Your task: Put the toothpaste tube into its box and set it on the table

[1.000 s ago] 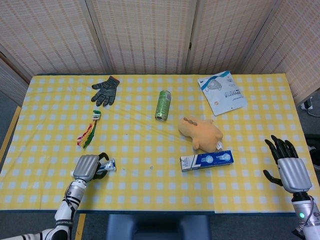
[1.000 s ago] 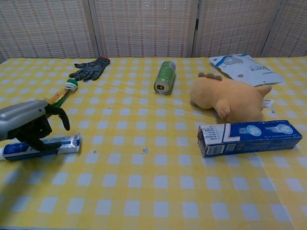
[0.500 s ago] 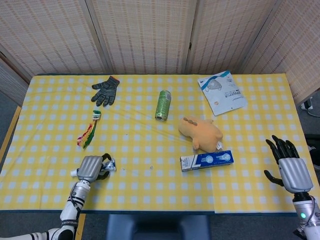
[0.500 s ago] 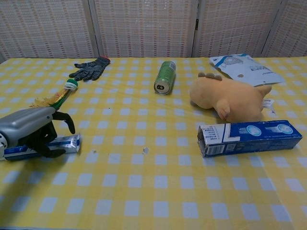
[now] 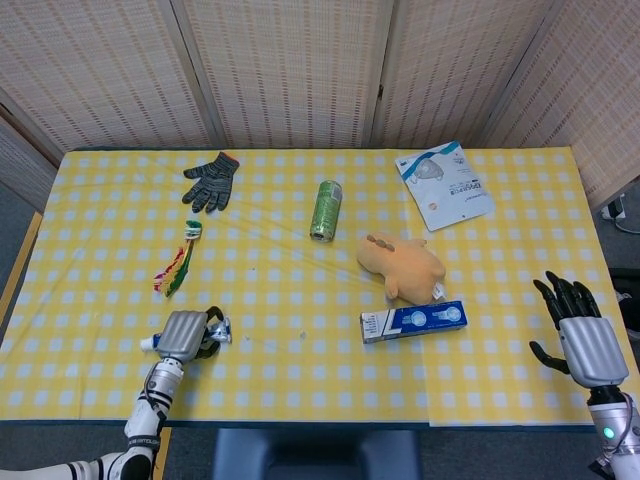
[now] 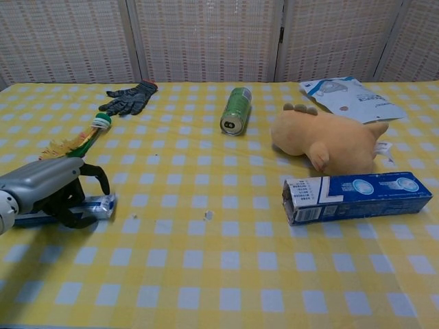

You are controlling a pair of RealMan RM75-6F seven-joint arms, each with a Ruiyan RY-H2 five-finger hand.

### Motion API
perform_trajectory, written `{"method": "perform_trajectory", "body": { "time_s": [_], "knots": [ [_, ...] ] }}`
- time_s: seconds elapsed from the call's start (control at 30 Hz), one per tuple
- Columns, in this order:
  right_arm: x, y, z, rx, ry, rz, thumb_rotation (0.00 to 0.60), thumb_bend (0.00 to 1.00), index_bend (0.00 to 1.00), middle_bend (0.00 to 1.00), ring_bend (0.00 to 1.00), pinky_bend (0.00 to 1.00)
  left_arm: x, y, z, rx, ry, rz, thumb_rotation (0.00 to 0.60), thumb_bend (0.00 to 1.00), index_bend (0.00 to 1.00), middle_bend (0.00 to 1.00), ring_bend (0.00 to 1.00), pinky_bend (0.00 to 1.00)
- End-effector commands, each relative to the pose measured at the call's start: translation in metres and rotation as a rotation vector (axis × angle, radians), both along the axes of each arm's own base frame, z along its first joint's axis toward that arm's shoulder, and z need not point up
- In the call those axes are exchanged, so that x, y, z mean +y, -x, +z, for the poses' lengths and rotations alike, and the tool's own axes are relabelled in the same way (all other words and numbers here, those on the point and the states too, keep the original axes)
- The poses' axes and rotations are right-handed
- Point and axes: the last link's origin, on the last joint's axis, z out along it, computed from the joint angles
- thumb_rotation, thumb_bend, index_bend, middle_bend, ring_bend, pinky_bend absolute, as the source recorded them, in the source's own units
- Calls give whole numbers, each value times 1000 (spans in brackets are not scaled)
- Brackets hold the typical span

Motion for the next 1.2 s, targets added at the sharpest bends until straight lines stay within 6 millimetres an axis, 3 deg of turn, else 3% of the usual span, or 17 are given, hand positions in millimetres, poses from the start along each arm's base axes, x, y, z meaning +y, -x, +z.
{"method": "perform_trajectory", "body": {
  "time_s": [0.03, 0.33, 0.63, 0.77, 1.0, 1.2],
  "knots": [
    [0, 0, -1, 2, -5, -1, 600, 301, 0, 0, 0, 0, 1, 1, 0, -3, -5, 6, 600, 326, 444, 1000, 1000, 1000],
    [0, -1, -2, 6, -6, -1, 600, 301, 0, 0, 0, 0, 4, 8, 1, 4, -10, 27, 600, 325, 480, 1000, 1000, 1000],
    [0, -1, -4, 10, -11, 0, 600, 302, 0, 0, 0, 0, 3, 10, 5, -32, -22, 36, 600, 329, 883, 1000, 1000, 1000],
    [0, -2, -5, 10, -14, 3, 600, 301, 0, 0, 0, 0, 1, 5, 12, -87, -41, 22, 600, 350, 968, 1000, 1000, 1000],
    [3, -3, -4, 7, -13, 13, 600, 301, 0, 0, 0, 0, -3, 4, 21, -162, -49, 20, 600, 413, 1000, 1000, 1000, 1000],
    [4, -5, -5, 6, -22, 20, 600, 301, 0, 0, 0, 0, -8, -5, 39, -324, -34, 47, 600, 490, 1000, 1000, 1000, 1000]
  ]
}}
